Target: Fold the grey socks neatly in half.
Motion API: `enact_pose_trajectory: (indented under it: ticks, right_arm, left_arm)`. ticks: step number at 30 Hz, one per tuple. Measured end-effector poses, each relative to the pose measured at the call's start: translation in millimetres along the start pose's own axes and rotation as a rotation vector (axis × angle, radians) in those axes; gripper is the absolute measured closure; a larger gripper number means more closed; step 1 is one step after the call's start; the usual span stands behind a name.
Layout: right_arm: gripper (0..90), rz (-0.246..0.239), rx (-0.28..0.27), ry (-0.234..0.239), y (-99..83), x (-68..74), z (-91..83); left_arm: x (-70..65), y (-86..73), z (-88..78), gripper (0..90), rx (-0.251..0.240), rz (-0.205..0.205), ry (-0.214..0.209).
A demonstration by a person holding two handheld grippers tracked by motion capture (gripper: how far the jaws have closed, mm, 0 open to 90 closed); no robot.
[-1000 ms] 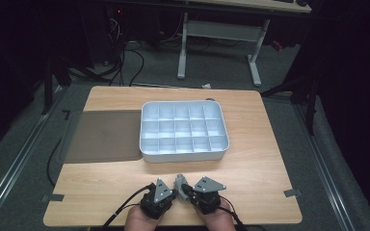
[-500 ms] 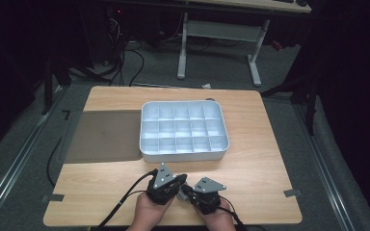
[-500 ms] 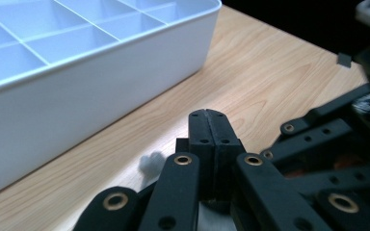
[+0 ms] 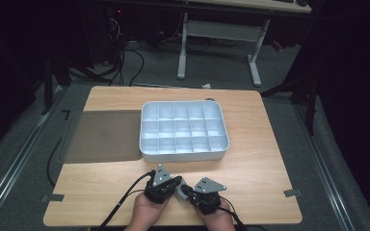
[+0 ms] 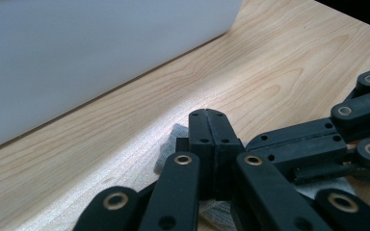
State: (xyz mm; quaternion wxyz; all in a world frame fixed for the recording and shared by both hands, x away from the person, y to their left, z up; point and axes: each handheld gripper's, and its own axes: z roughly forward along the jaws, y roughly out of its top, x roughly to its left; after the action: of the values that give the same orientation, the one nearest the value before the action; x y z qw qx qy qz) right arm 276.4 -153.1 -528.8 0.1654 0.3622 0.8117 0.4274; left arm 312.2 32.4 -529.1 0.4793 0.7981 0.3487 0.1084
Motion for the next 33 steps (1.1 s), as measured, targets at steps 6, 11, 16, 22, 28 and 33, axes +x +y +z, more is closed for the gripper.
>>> enact_pose_trajectory:
  ticks: [6,11,16,22,28,33]
  right_arm:
    - [89.4,0.022,-0.044,-0.012,0.9,0.0,-12.7]
    - [88.2,-0.008,-0.038,0.04,0.8,10.7,-25.1]
    - [90.0,0.007,0.016,0.041,-9.7,13.7,-18.0]
    - [90.0,0.023,0.034,0.071,-12.9,11.1,-17.5]
    - [83.1,0.046,-0.026,0.057,-1.4,3.5,-30.8]
    - [68.2,0.1,-0.012,0.063,8.5,-8.2,-28.8]
  left_arm:
    - [-0.7,-1.7,0.3,90.0,-0.008,0.008,0.005]
    - [-0.7,-1.9,0.4,90.0,-0.008,0.011,0.006]
    - [-0.8,-2.0,0.5,90.0,-0.007,0.014,0.003]
    - [-0.4,-1.7,0.8,90.0,-0.005,0.007,0.002]
    - [-0.4,-1.8,0.6,90.0,-0.005,0.006,0.003]
    - [-0.5,-1.8,0.5,90.0,-0.005,0.01,0.003]
